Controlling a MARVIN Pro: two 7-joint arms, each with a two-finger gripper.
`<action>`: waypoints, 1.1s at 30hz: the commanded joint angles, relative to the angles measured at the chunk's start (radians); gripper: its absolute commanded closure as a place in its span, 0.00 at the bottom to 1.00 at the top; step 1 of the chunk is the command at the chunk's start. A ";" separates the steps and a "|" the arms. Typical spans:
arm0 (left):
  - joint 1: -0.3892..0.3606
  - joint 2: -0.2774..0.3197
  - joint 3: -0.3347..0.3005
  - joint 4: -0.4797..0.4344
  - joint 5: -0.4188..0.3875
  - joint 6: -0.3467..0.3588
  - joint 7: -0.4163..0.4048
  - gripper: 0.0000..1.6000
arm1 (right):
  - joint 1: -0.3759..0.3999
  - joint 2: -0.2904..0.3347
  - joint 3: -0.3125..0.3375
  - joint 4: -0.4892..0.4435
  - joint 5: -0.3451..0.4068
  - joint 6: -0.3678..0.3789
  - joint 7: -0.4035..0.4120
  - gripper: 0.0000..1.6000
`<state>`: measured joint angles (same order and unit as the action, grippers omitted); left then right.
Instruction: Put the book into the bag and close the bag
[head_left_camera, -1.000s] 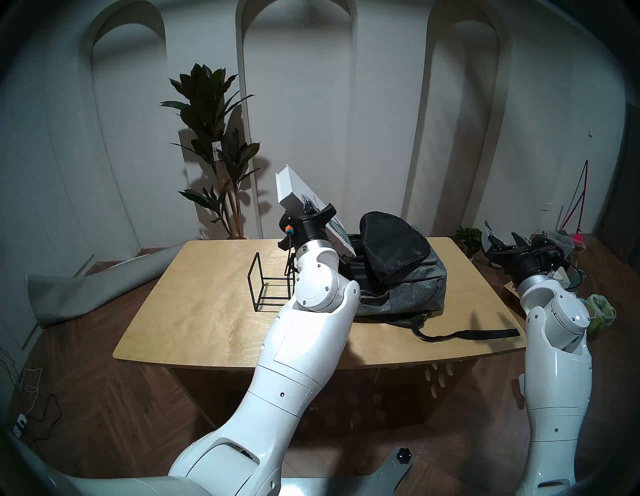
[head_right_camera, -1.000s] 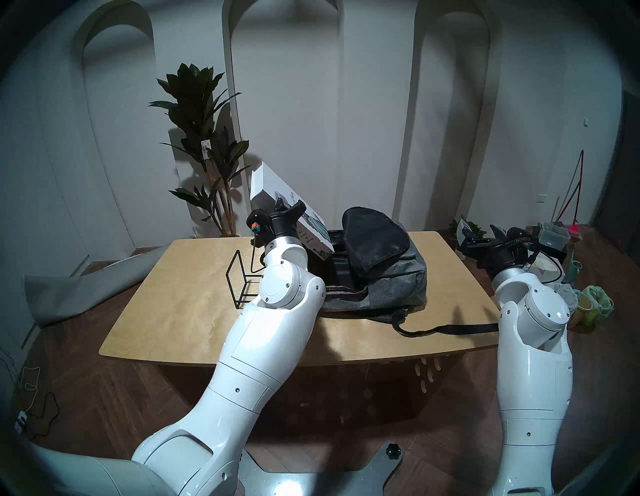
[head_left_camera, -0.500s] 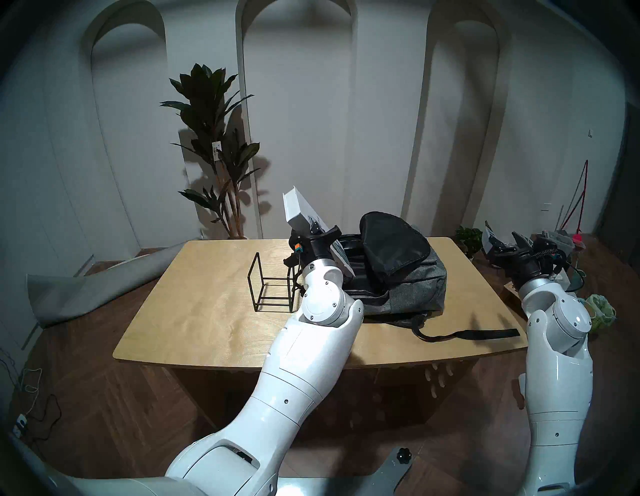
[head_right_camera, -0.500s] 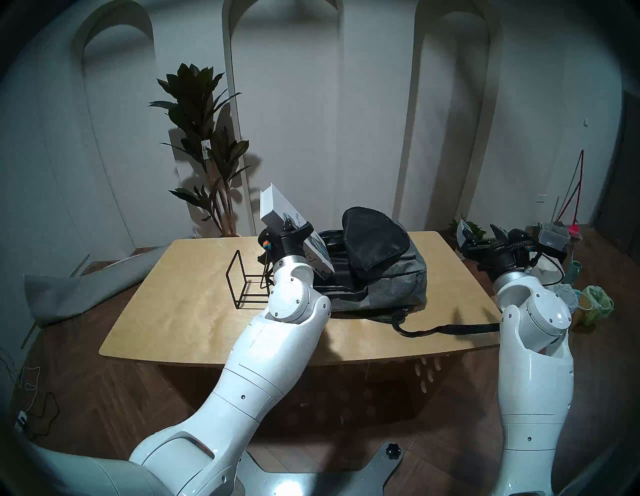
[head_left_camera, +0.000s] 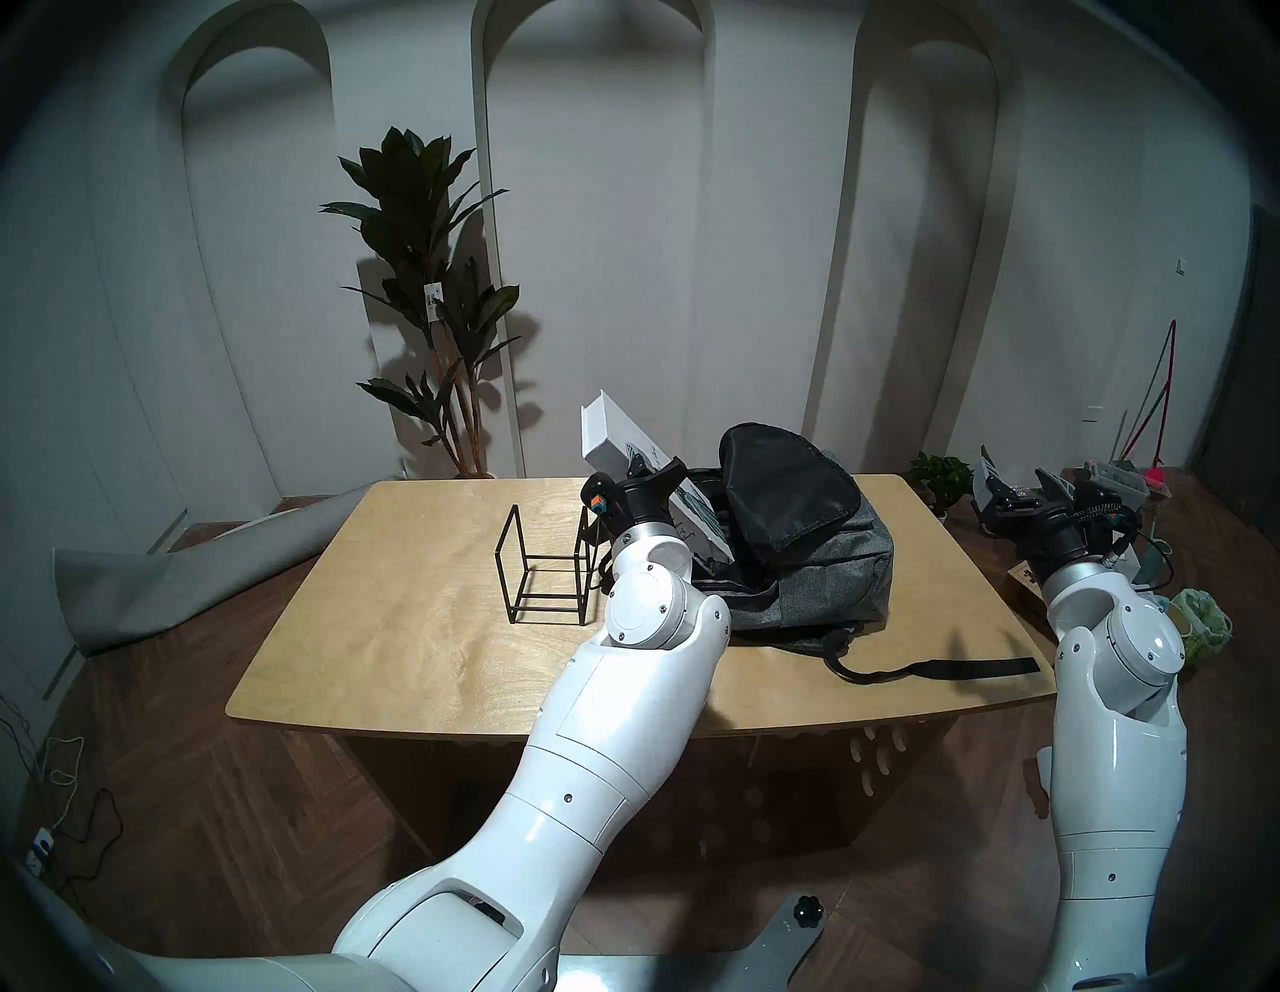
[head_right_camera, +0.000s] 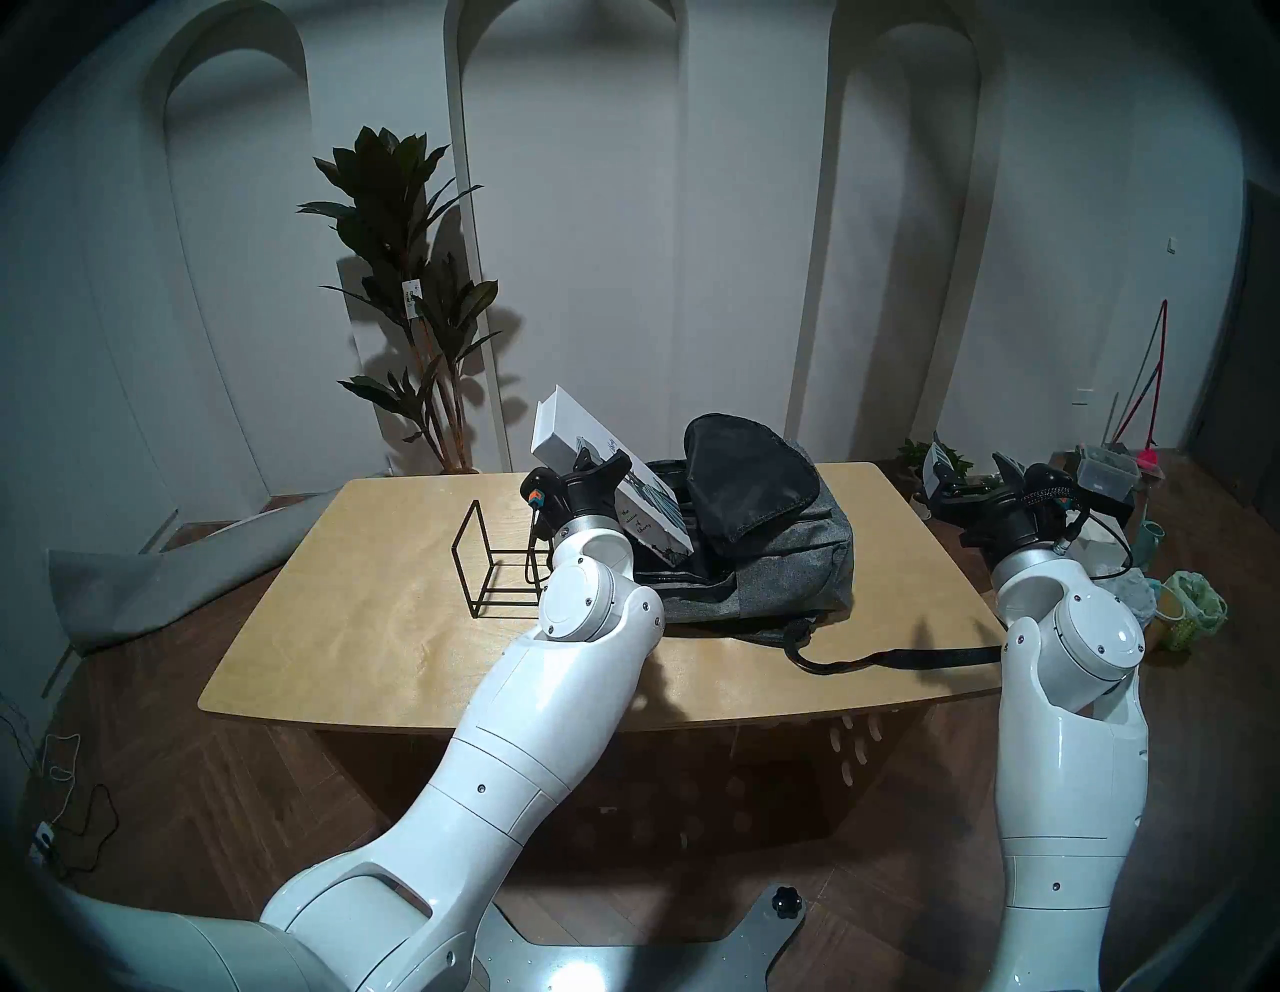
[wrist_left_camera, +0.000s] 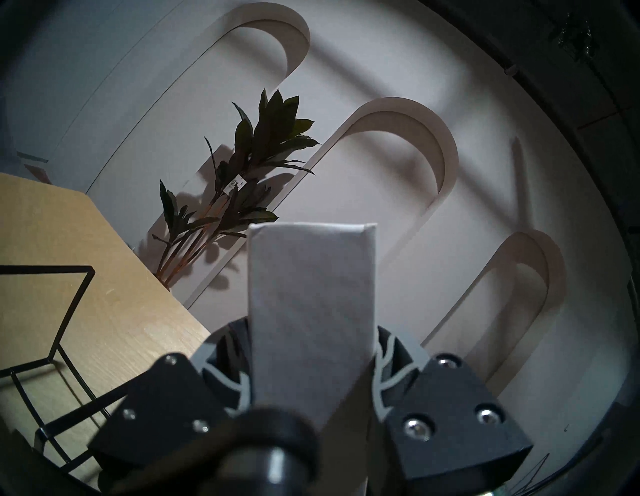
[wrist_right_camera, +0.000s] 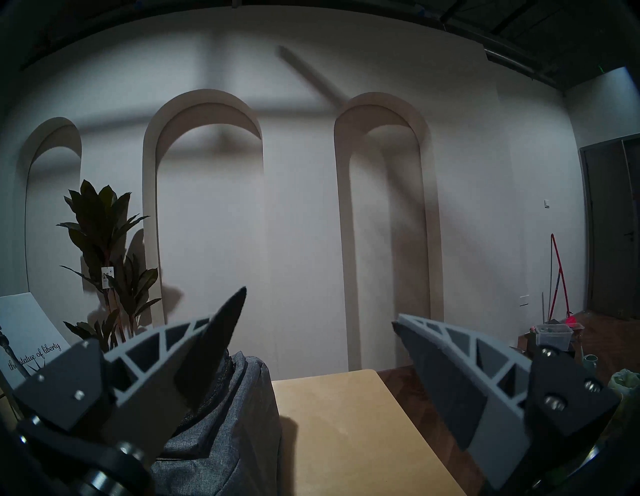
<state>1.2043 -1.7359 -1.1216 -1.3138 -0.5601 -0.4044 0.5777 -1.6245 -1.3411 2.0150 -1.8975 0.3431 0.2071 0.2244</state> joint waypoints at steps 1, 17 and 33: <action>-0.039 -0.016 -0.001 0.013 -0.039 -0.037 -0.041 1.00 | 0.007 0.015 -0.010 -0.022 -0.013 -0.019 0.011 0.00; -0.075 -0.043 0.028 0.101 -0.104 -0.108 -0.059 1.00 | 0.014 0.027 -0.008 -0.015 -0.043 -0.031 0.029 0.00; -0.123 -0.075 0.108 0.214 -0.133 -0.205 -0.031 1.00 | 0.031 0.037 0.020 0.016 -0.044 -0.047 0.060 0.00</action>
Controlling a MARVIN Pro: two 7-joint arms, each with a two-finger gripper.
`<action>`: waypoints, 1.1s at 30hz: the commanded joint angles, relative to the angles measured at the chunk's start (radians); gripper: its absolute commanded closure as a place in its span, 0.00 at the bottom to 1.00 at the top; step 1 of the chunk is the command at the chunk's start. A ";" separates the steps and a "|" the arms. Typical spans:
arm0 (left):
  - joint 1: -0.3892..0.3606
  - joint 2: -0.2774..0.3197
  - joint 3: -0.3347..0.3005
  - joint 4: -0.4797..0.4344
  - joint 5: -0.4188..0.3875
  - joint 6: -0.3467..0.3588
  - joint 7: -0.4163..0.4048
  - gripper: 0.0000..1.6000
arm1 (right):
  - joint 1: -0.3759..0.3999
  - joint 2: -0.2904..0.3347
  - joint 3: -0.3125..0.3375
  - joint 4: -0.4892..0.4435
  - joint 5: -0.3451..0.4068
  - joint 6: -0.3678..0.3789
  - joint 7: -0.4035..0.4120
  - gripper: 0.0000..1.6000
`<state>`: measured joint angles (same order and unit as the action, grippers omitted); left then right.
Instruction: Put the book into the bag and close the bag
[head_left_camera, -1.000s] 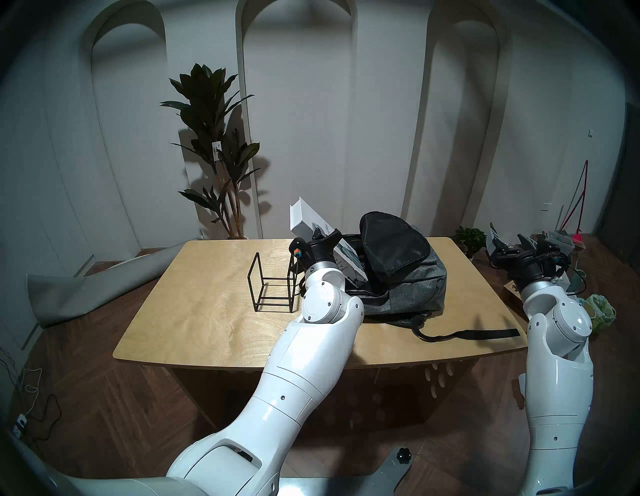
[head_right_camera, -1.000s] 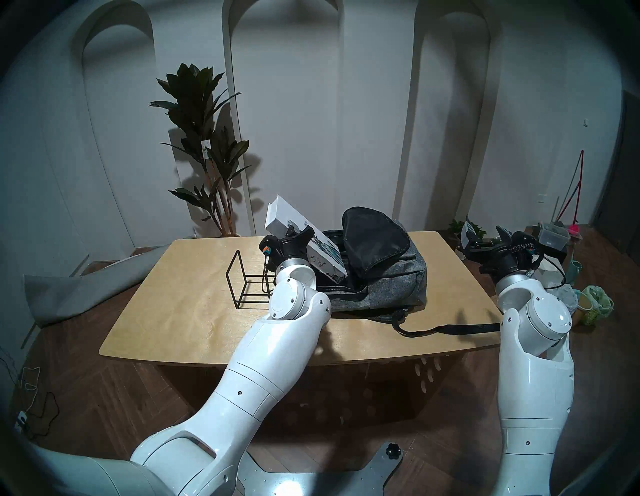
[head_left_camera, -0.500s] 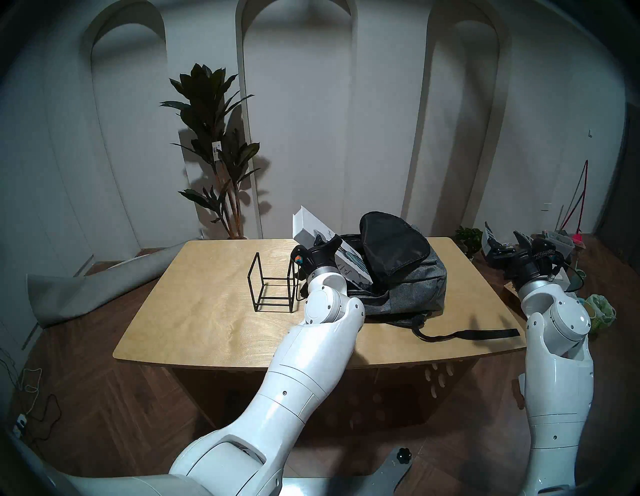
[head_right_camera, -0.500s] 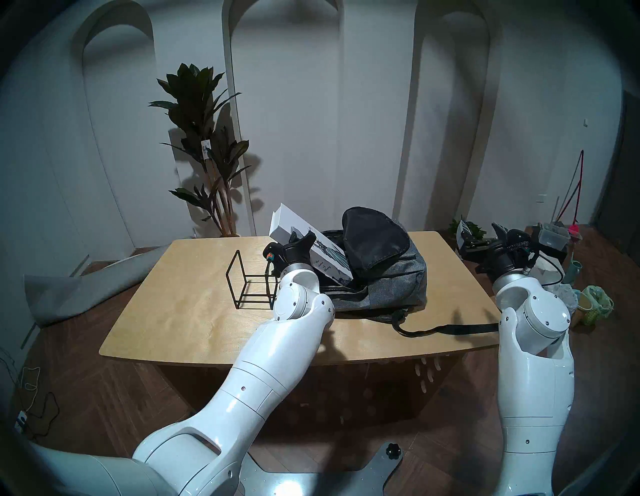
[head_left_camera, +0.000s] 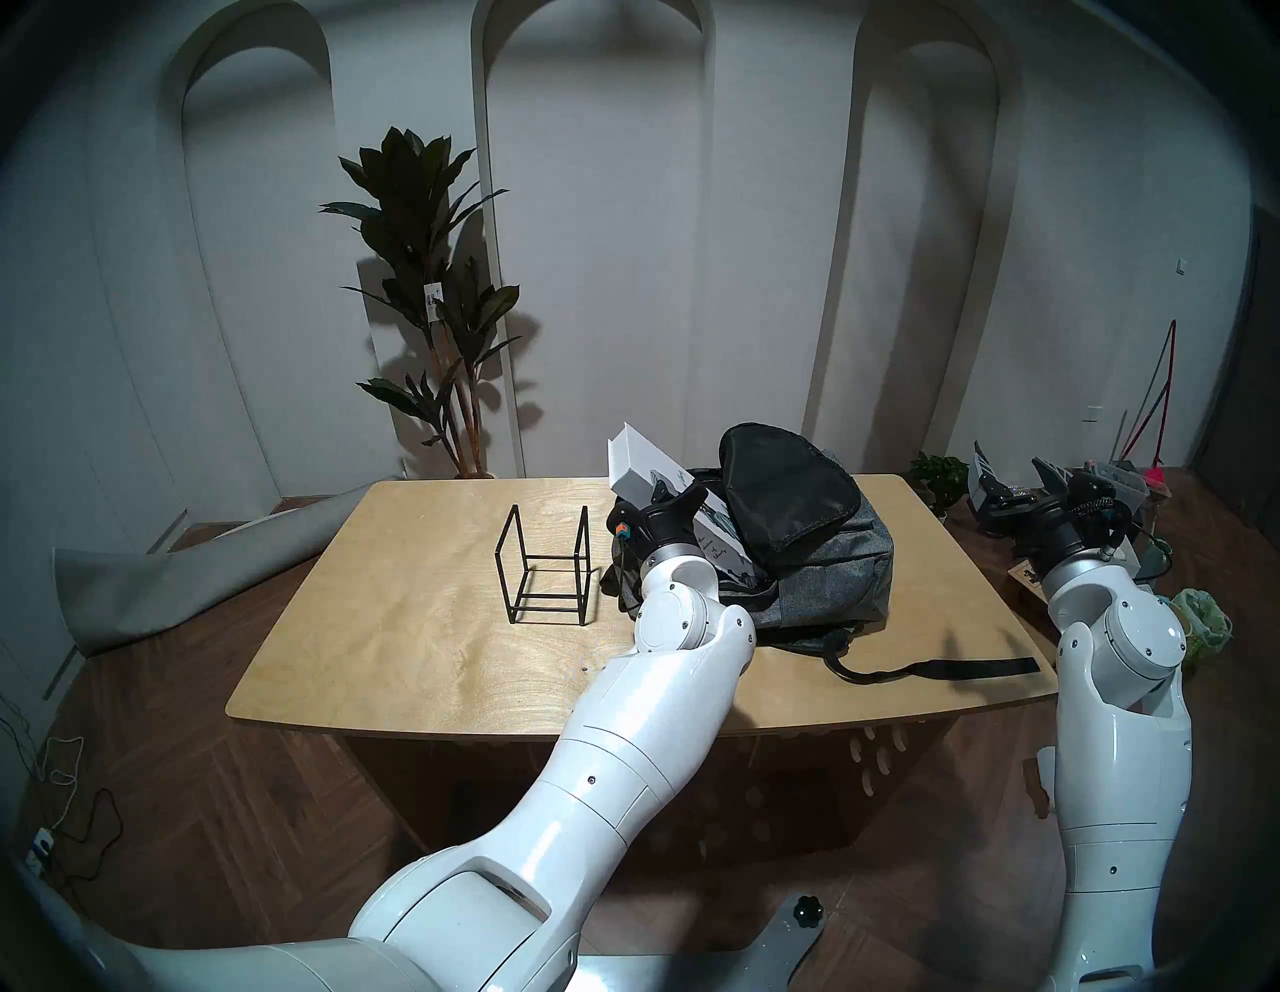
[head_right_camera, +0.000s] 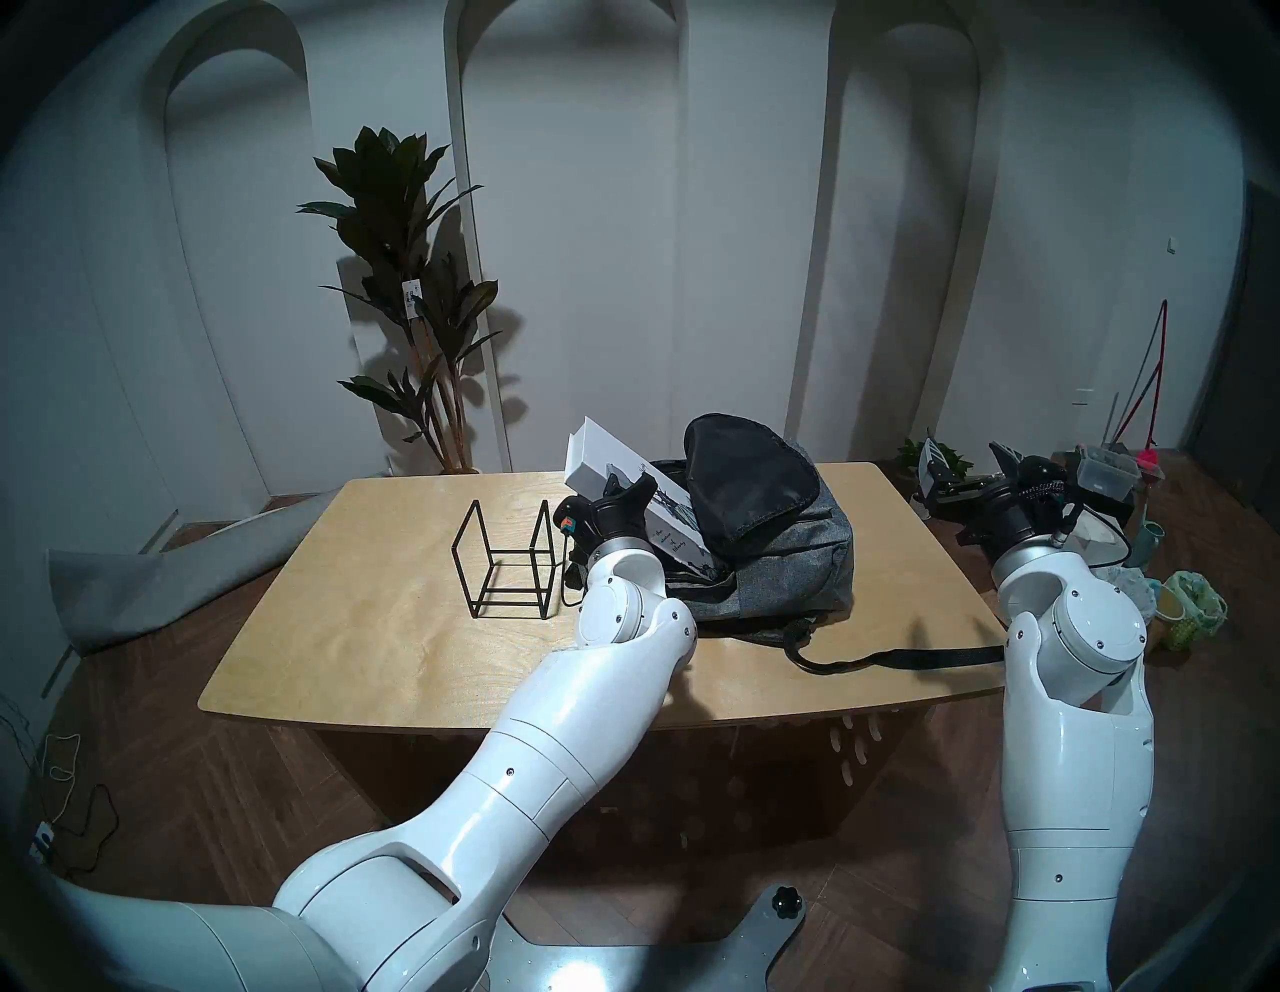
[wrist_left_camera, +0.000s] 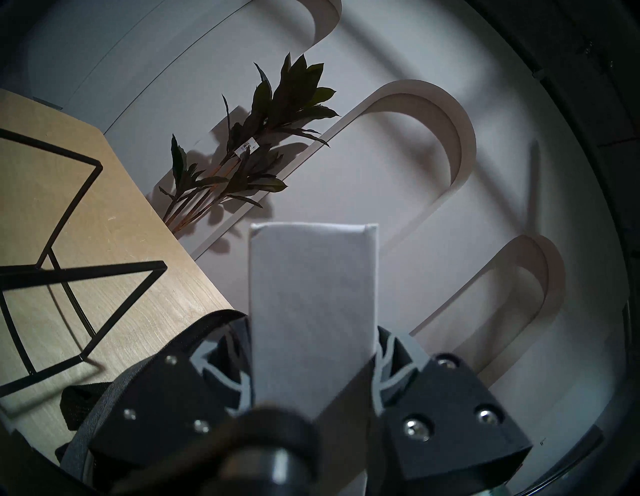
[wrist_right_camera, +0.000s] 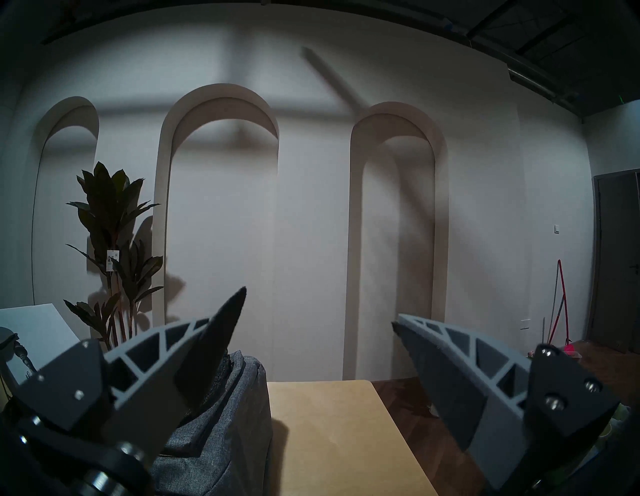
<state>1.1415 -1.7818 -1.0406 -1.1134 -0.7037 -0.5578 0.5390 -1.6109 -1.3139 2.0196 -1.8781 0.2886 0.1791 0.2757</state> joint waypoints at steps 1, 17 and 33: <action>-0.061 -0.035 0.025 0.021 0.014 -0.055 0.007 1.00 | 0.018 0.010 0.017 -0.001 0.012 -0.020 0.011 0.00; -0.116 -0.077 0.083 0.153 -0.045 -0.154 0.030 1.00 | 0.026 0.035 0.034 0.042 0.011 -0.044 0.046 0.00; -0.176 -0.129 0.124 0.303 -0.075 -0.202 0.017 1.00 | 0.048 0.051 0.031 0.084 0.006 -0.062 0.068 0.00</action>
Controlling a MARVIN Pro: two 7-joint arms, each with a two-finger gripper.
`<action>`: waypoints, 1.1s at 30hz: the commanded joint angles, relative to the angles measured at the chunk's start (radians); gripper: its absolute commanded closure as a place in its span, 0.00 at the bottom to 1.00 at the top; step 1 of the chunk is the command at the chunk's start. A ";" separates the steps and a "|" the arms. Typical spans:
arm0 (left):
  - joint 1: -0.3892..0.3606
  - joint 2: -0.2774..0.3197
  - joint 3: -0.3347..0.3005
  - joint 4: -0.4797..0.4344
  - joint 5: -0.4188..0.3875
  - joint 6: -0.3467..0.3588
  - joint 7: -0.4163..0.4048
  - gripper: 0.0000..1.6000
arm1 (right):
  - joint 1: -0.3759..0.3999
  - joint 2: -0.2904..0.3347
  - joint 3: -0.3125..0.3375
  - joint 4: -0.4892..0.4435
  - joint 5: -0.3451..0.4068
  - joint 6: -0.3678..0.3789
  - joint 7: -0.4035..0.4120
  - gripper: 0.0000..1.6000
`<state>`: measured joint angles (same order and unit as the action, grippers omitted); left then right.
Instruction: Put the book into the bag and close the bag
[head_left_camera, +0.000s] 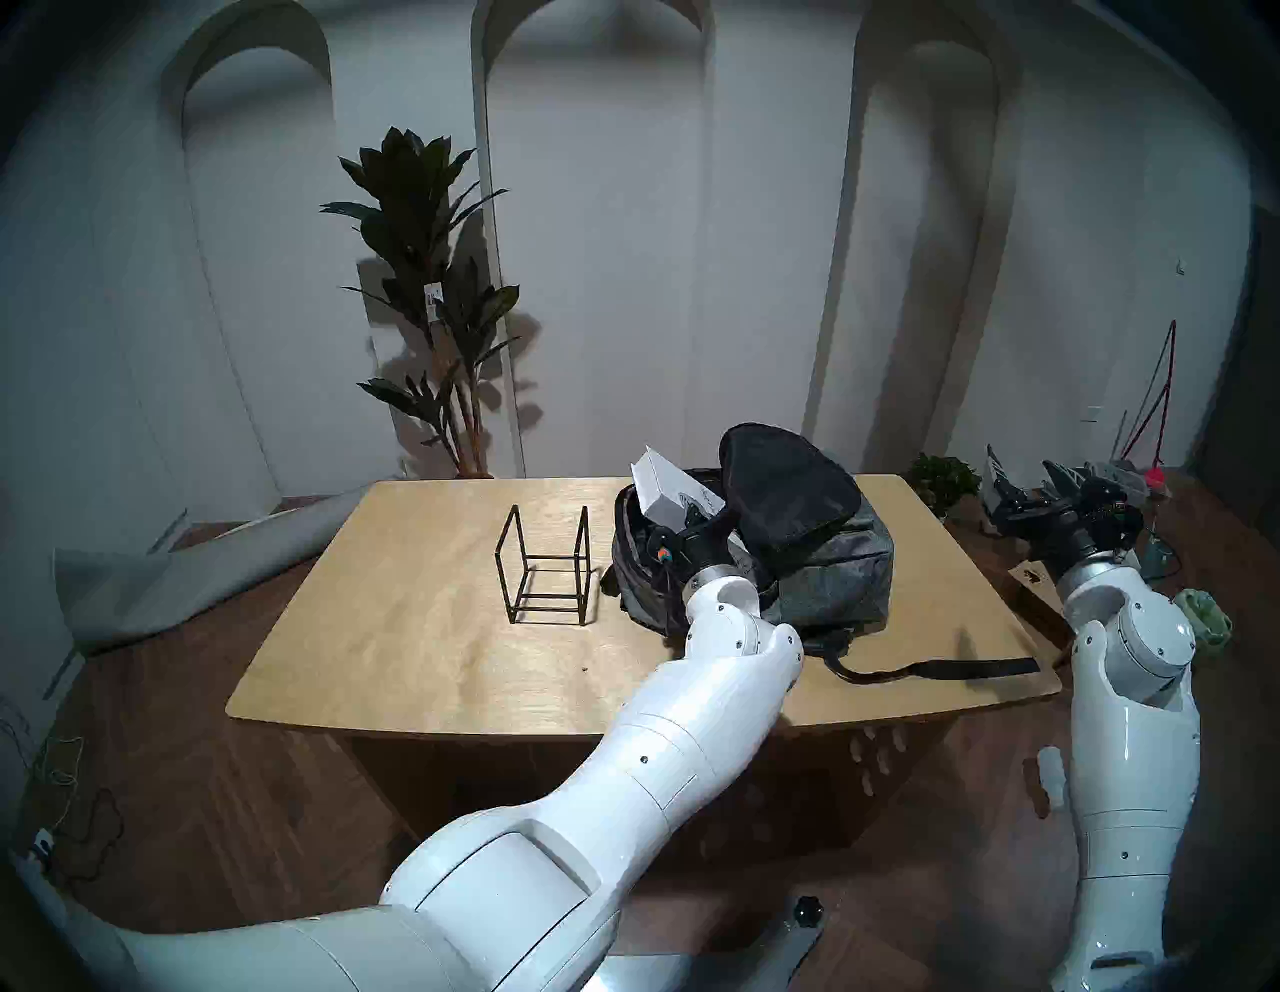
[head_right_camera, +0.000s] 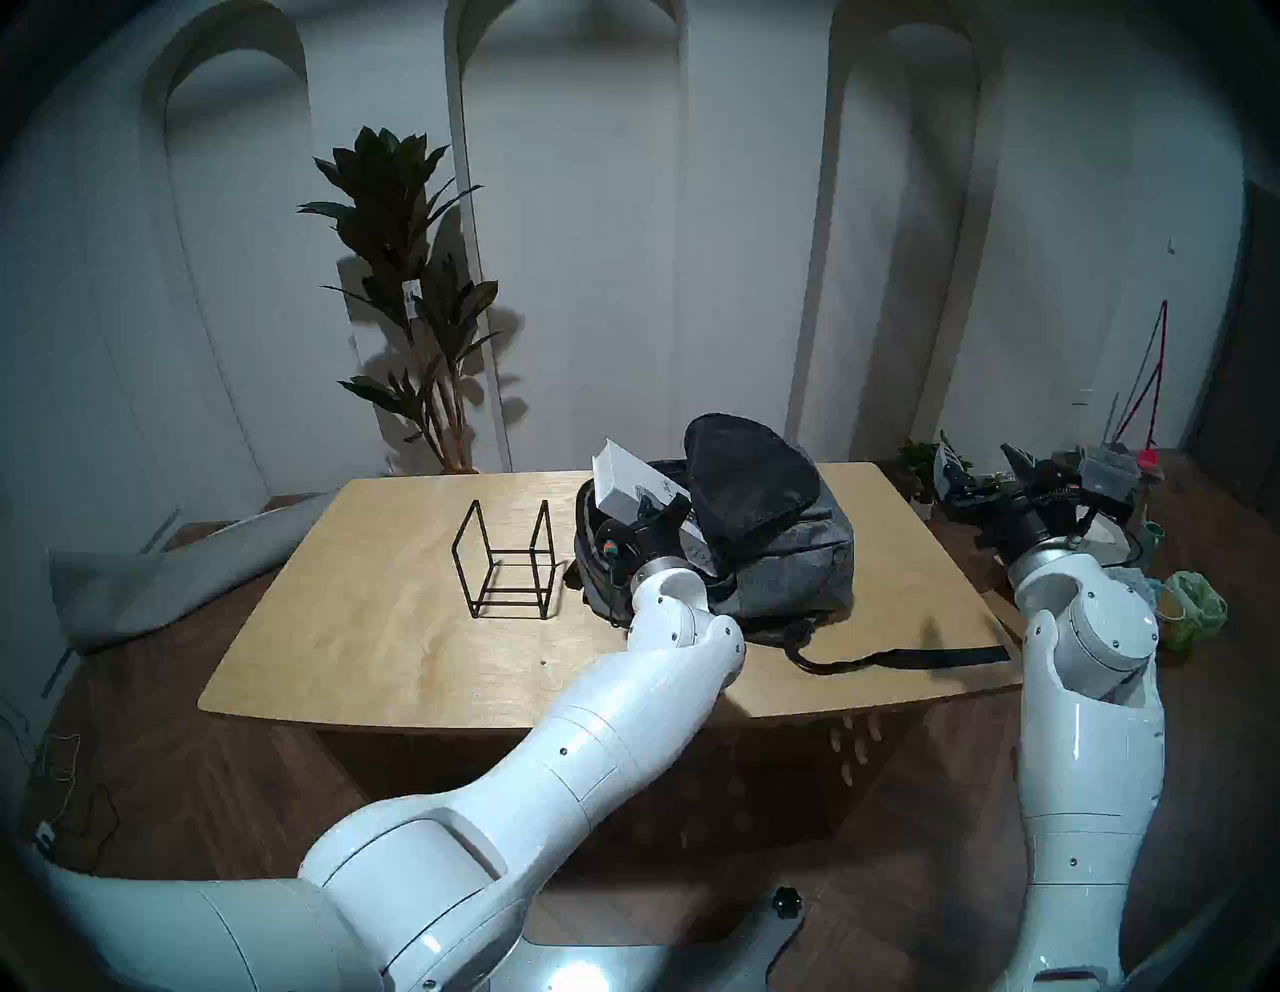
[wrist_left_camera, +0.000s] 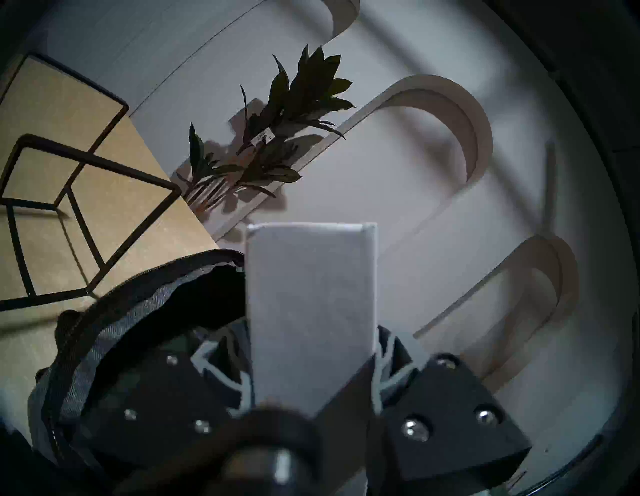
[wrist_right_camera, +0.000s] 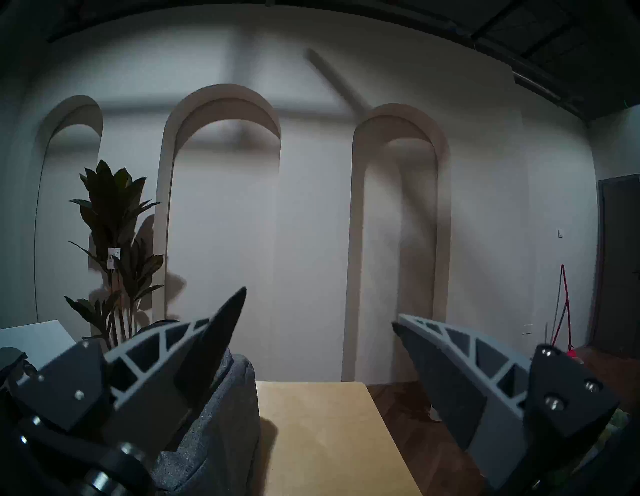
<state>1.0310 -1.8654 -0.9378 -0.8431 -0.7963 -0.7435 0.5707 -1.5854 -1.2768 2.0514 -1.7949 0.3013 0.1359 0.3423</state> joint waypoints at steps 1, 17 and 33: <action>-0.069 -0.049 0.025 0.042 0.016 -0.018 -0.014 1.00 | 0.023 0.014 -0.001 0.003 -0.006 -0.018 0.002 0.00; -0.112 -0.090 0.031 0.159 0.000 -0.024 -0.006 1.00 | 0.041 0.013 -0.009 0.032 -0.007 -0.031 0.016 0.00; -0.134 -0.104 0.112 0.239 0.100 -0.017 0.064 0.00 | 0.062 0.017 -0.021 0.069 -0.005 -0.043 0.030 0.00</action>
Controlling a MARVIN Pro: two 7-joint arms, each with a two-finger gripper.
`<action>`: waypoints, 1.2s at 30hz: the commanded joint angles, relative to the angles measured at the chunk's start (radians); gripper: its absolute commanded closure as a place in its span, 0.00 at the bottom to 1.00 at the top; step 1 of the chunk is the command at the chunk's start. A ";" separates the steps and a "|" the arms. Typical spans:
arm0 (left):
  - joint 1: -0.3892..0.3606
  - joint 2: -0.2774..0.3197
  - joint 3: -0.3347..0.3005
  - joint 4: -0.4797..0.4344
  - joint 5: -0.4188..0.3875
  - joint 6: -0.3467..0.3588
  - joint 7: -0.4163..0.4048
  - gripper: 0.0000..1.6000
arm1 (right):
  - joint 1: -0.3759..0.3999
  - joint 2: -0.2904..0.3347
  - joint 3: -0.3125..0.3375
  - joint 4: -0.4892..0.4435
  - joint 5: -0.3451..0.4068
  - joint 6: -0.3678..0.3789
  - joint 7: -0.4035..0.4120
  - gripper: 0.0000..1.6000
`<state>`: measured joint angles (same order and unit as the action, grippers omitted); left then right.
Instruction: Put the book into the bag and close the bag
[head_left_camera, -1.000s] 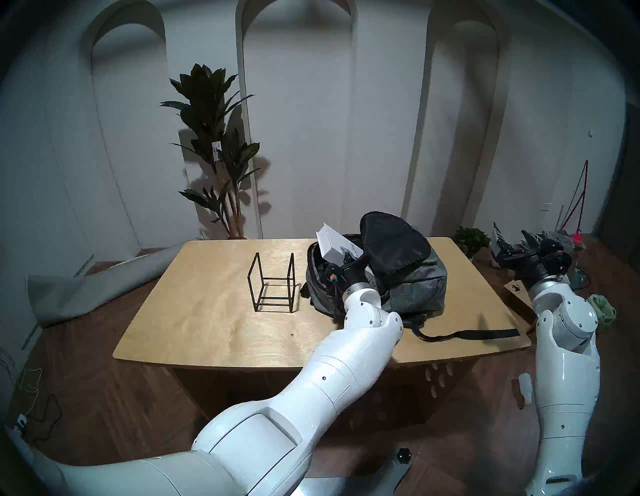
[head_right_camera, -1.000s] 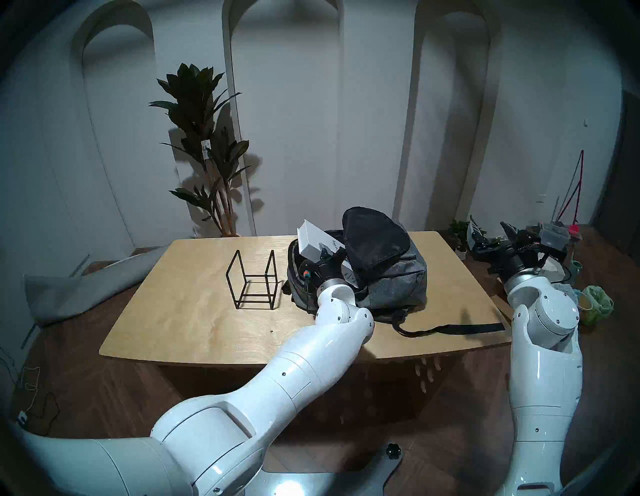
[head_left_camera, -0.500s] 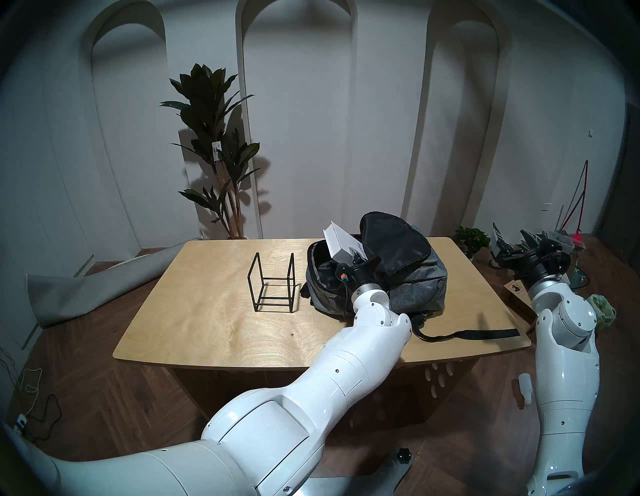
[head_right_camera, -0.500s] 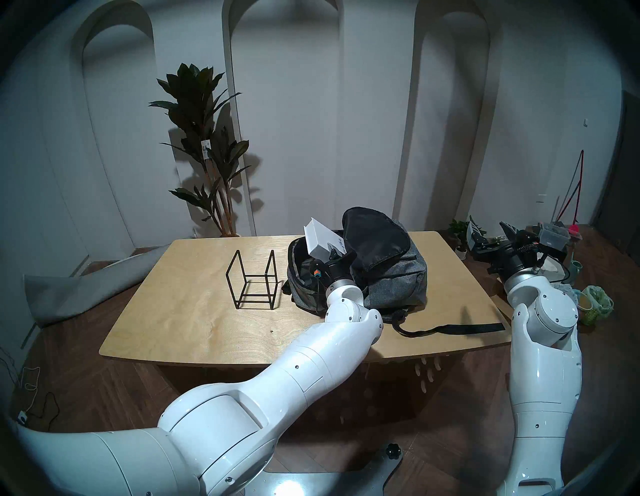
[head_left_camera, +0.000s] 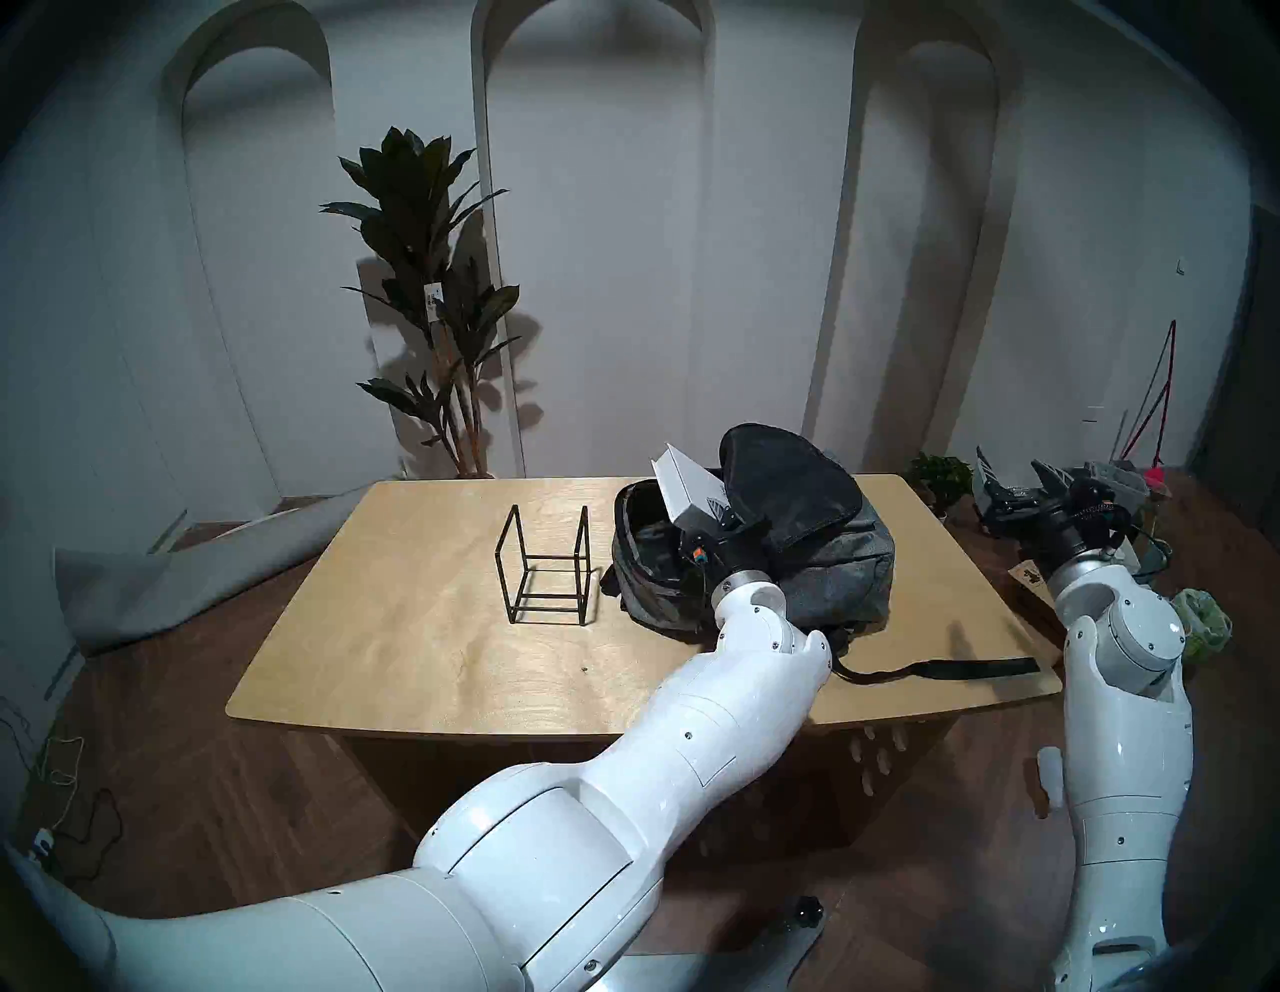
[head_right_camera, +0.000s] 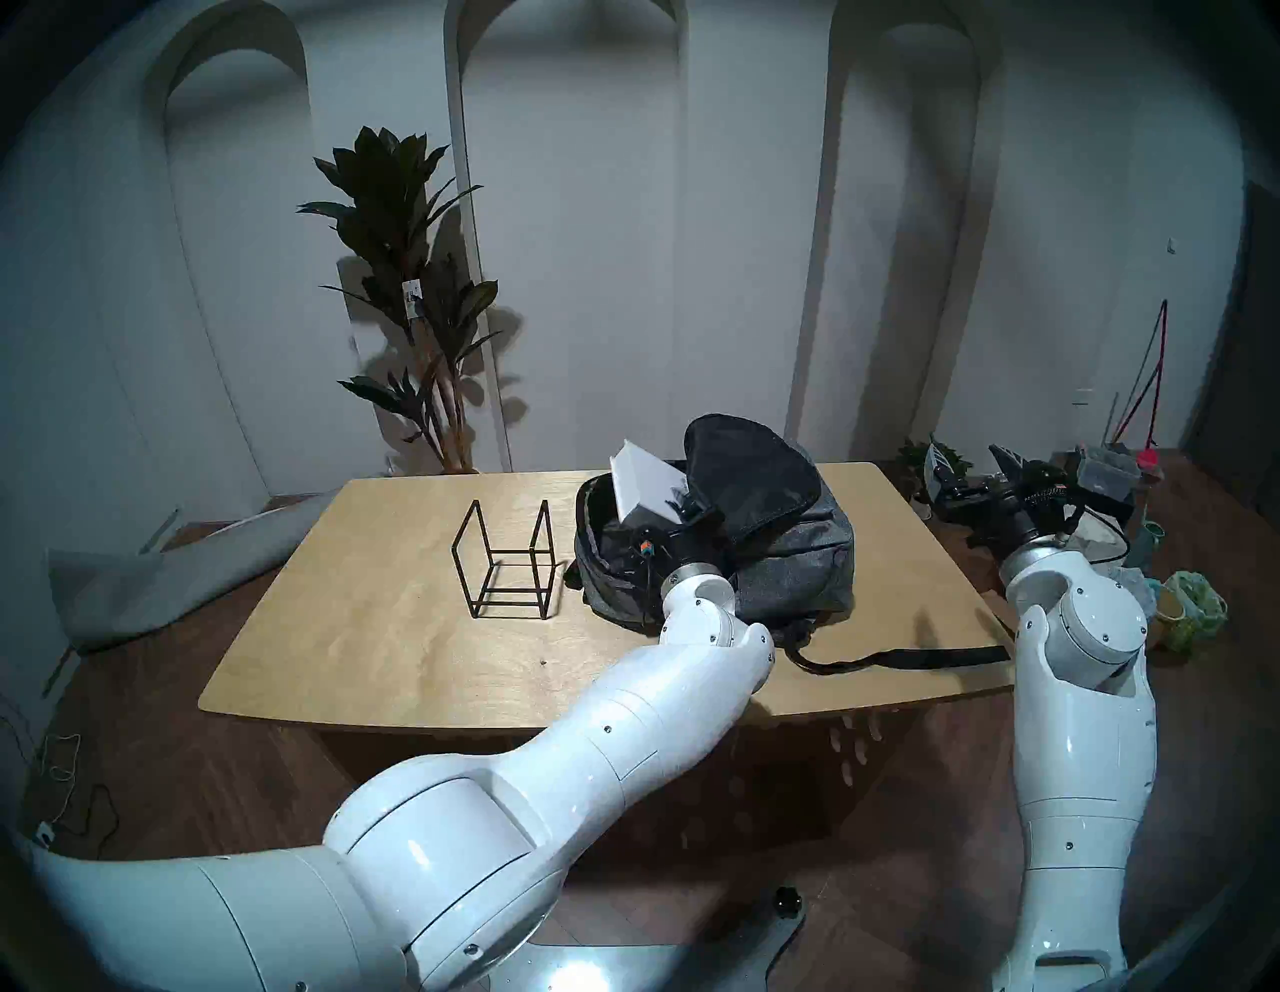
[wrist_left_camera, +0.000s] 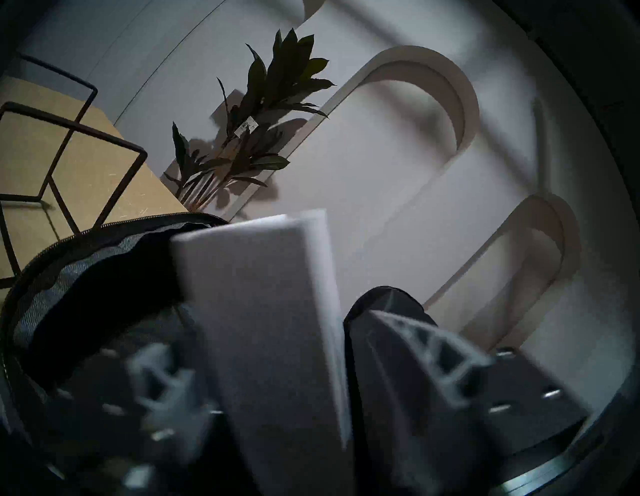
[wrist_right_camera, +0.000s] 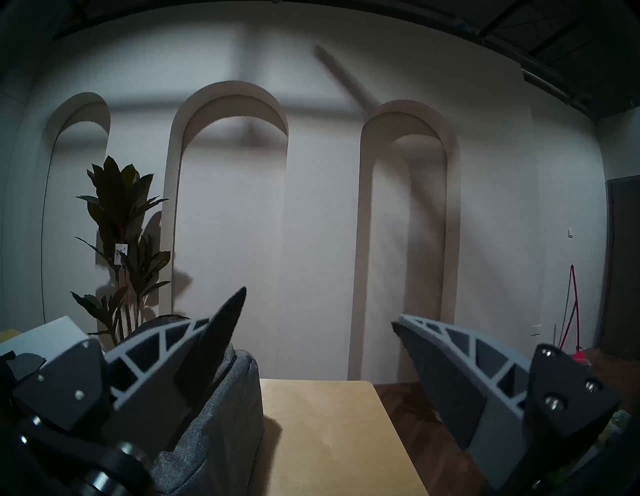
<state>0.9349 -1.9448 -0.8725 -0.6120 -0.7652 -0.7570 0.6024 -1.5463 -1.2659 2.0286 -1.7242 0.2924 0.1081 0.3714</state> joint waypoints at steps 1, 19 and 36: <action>-0.039 -0.026 0.054 0.013 0.076 -0.006 0.040 0.00 | 0.024 0.006 0.002 0.000 0.004 -0.016 0.002 0.00; -0.110 -0.046 0.262 0.121 0.375 0.101 0.300 0.00 | 0.032 0.005 0.035 0.041 0.030 -0.022 0.020 0.00; -0.156 -0.047 0.336 0.127 0.486 0.259 0.533 0.00 | 0.055 0.003 0.048 0.088 0.054 -0.029 0.037 0.00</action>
<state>0.8276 -1.9872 -0.5371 -0.4363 -0.3017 -0.5345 1.0901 -1.5154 -1.2646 2.0736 -1.6316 0.3358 0.0935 0.4057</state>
